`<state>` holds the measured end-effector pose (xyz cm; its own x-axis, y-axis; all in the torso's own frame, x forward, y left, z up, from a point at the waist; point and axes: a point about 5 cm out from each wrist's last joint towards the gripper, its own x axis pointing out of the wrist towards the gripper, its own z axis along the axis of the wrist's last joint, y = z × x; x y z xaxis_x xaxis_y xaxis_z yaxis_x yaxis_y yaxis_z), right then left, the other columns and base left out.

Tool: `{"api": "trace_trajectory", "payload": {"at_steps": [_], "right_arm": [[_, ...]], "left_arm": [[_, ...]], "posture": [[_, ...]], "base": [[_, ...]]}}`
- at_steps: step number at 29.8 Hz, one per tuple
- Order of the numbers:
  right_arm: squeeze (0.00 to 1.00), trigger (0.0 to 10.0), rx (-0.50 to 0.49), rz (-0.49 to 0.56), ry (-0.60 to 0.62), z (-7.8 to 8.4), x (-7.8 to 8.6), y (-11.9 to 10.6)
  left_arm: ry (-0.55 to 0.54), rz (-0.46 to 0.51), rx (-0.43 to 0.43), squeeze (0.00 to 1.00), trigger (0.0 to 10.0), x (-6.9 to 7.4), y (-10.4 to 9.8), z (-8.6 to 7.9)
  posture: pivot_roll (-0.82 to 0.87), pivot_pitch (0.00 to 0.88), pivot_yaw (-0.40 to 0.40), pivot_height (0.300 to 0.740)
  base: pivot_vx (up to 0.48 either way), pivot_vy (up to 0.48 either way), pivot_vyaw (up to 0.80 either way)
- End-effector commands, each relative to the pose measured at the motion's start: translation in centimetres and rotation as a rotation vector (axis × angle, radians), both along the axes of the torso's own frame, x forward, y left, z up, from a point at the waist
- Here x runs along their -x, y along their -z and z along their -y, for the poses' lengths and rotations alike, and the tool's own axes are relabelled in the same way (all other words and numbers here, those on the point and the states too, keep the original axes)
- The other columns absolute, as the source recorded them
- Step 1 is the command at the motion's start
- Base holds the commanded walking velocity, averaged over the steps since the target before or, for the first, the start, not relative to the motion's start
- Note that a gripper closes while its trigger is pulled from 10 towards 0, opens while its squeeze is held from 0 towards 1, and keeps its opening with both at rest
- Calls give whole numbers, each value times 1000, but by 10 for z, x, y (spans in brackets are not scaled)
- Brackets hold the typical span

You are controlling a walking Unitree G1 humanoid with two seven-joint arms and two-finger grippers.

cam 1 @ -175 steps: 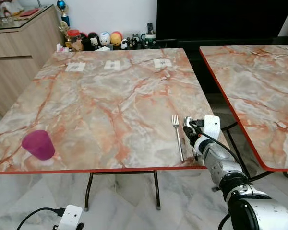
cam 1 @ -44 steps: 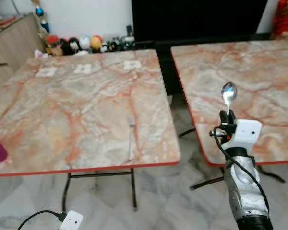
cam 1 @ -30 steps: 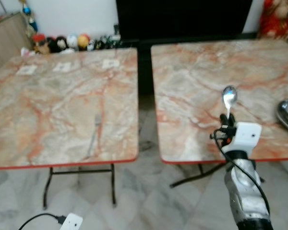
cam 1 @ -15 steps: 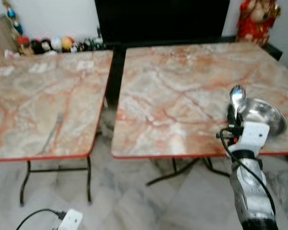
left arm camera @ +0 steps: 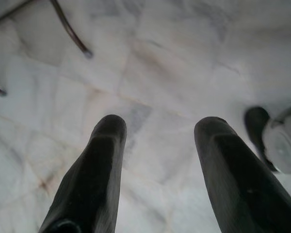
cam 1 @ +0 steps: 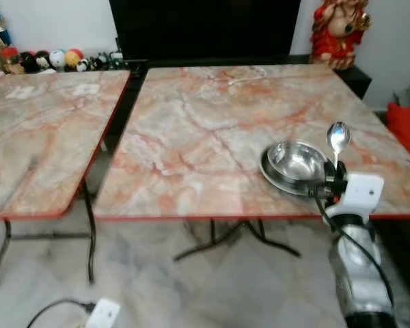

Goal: Setting the table

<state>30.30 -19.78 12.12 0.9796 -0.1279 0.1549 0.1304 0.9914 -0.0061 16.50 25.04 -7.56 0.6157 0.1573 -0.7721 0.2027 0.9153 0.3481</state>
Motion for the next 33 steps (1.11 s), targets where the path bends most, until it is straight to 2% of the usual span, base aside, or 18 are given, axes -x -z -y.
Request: {"api": "trace_trajectory", "payload": {"at_steps": [1,7,25,30,33], "right_arm": [[0,10000,-3,8,5,2,0,-2],[0,10000,-4,9,-1,0,0,-2],[0,10000,2,15,-8,0,-4,-5],[0,10000,2,17,11,4,-2,-5],[0,10000,-4,30,47,13,-2,-9]], "left_arm": [[-21,13,13,0,10000,0,-2,-4],[-17,15,24,0,10000,-3,-2,-2],[-14,29,40,0,10000,-7,-3,2],[-3,32,34,0,10000,-8,-4,2],[8,35,24,0,10000,-10,-4,2]], "posture": [[26,0,34,740],[24,0,35,740],[22,0,31,740],[16,0,38,740],[5,0,47,740]], "base": [[0,0,0],[0,0,0],[334,0,0],[325,0,0],[80,0,0]]}}
